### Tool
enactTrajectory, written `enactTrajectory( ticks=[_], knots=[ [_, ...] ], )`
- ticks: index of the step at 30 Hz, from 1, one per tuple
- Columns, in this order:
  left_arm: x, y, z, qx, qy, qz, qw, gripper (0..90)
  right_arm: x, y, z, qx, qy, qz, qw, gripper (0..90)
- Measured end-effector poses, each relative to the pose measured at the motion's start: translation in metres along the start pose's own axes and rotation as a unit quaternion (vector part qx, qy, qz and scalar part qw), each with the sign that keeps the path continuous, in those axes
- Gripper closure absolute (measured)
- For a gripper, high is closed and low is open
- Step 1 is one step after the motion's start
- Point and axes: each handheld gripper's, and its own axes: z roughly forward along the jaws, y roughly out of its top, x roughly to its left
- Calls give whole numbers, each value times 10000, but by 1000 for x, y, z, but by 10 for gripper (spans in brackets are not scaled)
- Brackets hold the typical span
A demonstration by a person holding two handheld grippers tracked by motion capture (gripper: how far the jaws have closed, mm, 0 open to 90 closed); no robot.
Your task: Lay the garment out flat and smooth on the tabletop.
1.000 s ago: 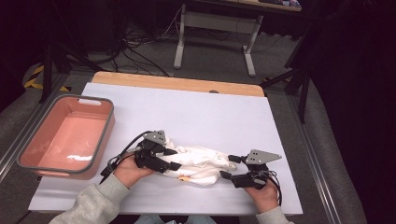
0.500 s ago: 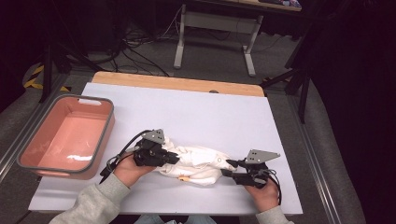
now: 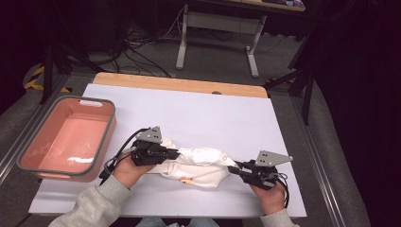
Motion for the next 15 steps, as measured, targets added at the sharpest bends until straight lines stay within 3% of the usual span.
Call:
enactTrajectory(
  ticks=[7, 15],
  knots=[
    [-1, 3, -13, -379, 110, 77, 9992, 854, 1, 10, -7, -197, 15, -95, 9998, 764],
    [-6, 15, -36, -915, 209, 297, 9951, 859, 1, 33, -16, -610, 55, -275, 9977, 764]
  ],
)
